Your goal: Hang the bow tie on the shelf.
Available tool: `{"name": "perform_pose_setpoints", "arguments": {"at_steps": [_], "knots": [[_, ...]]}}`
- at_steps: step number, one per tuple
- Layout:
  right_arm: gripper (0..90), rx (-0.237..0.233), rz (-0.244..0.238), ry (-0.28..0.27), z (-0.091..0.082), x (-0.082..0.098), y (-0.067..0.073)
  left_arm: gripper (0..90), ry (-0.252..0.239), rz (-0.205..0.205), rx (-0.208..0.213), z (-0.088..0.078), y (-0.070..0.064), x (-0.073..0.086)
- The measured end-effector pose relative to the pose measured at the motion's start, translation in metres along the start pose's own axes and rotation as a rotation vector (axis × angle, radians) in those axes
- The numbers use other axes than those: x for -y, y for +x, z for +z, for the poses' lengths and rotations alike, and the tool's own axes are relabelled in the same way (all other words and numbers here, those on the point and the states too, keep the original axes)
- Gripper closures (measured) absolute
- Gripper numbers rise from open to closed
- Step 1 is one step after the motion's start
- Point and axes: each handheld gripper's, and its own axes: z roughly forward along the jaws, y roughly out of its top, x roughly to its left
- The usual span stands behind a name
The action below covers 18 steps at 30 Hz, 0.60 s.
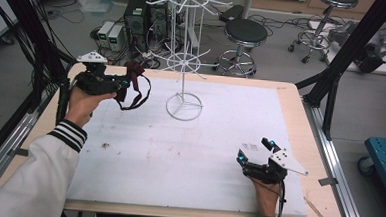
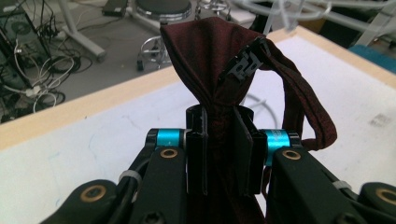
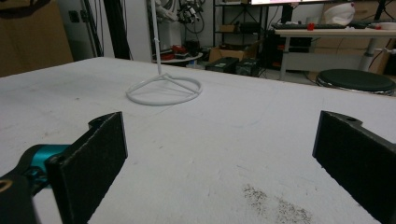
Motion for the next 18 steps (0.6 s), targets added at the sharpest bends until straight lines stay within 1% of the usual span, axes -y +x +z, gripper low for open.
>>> {"name": "perform_pose_setpoints", "arguments": {"at_steps": [4, 6, 7, 14, 18], "knots": [[2.4, -0.001, -0.001, -0.001, 0.000, 0.000, 0.000, 76.3, -0.007, 0.011, 0.010, -0.001, -0.005, -0.009], [2.4, -0.001, 0.001, 0.000, 0.000, 0.000, 0.000, 76.3, -0.005, 0.027, 0.003, -0.001, -0.008, -0.012], [2.4, 0.001, -0.003, -0.003, 0.000, 0.000, 0.000, 76.3, -0.006, 0.024, 0.007, -0.001, -0.008, -0.014], [2.4, 0.002, -0.002, -0.005, 0.000, 0.000, -0.001, 76.3, -0.018, 0.038, 0.006, -0.001, -0.013, -0.027], [2.4, 0.002, -0.006, -0.005, 0.000, 0.000, -0.001, 76.3, -0.021, 0.045, 0.007, 0.003, -0.016, -0.033]]}}
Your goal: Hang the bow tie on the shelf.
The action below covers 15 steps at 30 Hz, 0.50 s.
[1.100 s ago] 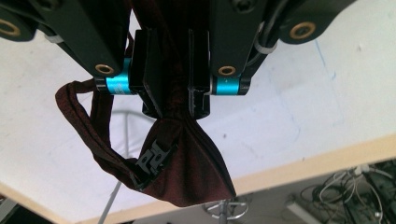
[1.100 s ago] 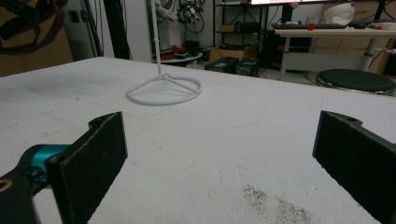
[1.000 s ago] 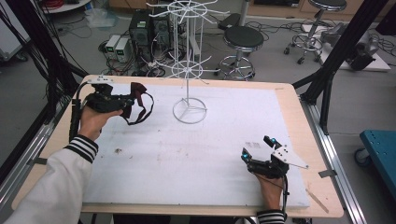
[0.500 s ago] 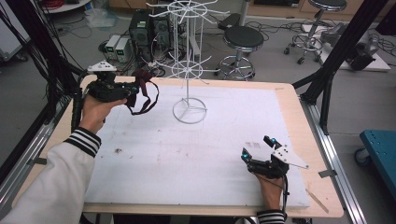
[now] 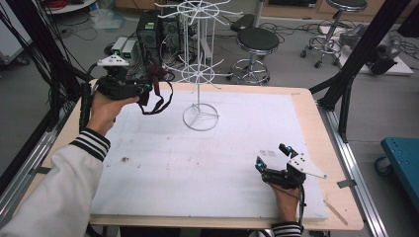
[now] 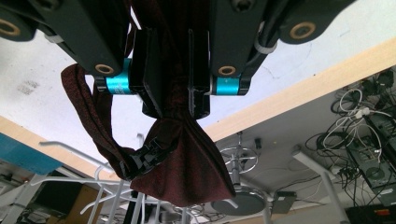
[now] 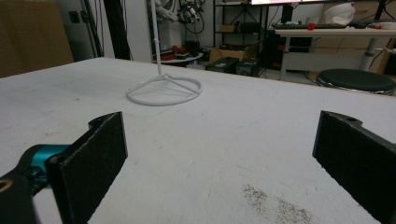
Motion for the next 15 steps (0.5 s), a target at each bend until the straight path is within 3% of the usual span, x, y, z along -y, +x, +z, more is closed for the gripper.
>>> {"name": "perform_pose_setpoints", "arguments": {"at_steps": [15], "knots": [[2.4, -0.004, 0.004, 0.001, 0.000, 0.000, 0.000, 76.3, 0.010, -0.013, -0.006, 0.026, -0.007, -0.008]]}}
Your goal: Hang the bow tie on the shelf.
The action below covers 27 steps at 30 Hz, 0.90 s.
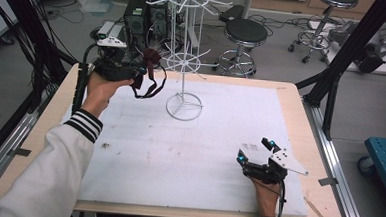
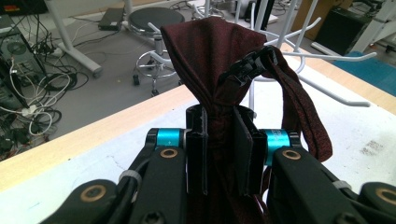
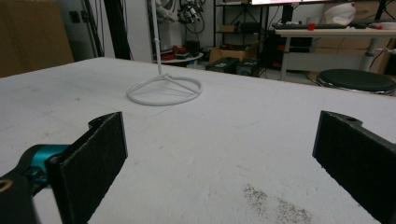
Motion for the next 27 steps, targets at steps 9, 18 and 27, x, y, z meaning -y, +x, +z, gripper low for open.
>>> {"name": "perform_pose_setpoints", "arguments": {"at_steps": [9, 18, 27], "knots": [[2.4, 0.002, 0.000, -0.001, 0.000, 0.000, 0.000, 76.3, 0.031, 0.015, -0.015, 0.010, -0.003, 0.003], [2.4, 0.000, -0.003, -0.002, 0.000, 0.000, 0.000, 76.3, 0.041, 0.008, -0.036, 0.014, -0.003, 0.007], [2.4, 0.000, -0.004, -0.001, 0.000, 0.000, 0.000, 76.3, 0.052, 0.014, -0.035, 0.022, -0.006, 0.010]]}}
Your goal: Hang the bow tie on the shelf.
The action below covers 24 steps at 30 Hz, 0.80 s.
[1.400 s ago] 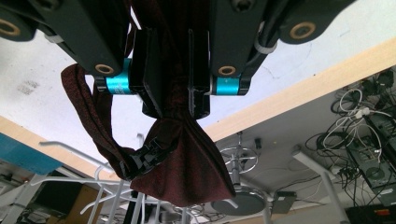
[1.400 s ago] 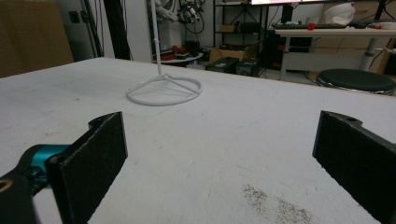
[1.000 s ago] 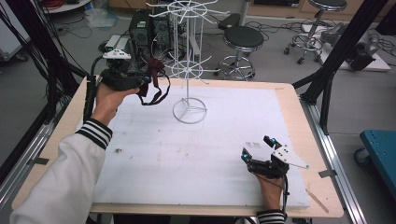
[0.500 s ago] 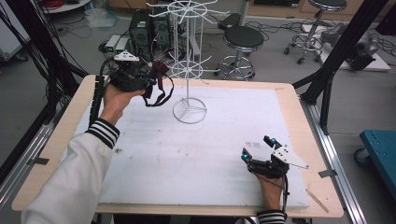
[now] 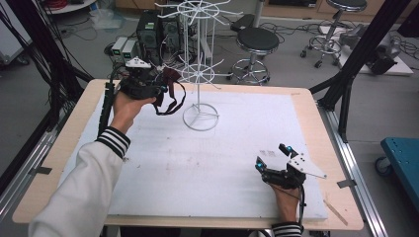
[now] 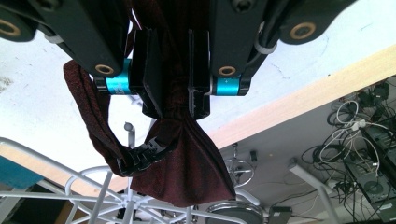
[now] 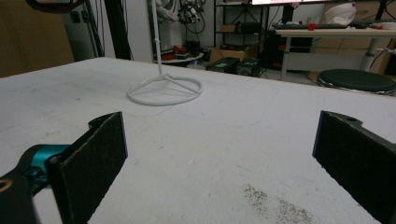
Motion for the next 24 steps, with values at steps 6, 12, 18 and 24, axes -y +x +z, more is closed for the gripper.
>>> {"name": "perform_pose_setpoints", "arguments": {"at_steps": [6, 12, 18, 24], "knots": [[2.4, 0.000, 0.001, 0.000, 0.000, 0.000, 0.000, 76.3, 0.001, 0.001, 0.005, 0.005, -0.003, 0.001], [2.4, 0.000, 0.000, 0.000, 0.000, 0.000, 0.000, 76.3, 0.001, -0.003, 0.010, 0.011, -0.004, 0.003], [2.3, -0.002, 0.004, 0.001, 0.000, 0.000, 0.000, 76.3, -0.001, -0.009, 0.007, 0.015, -0.005, 0.006], [2.3, 0.000, 0.001, -0.002, 0.000, 0.000, 0.000, 76.3, 0.016, 0.010, -0.007, 0.019, -0.008, 0.009]]}}
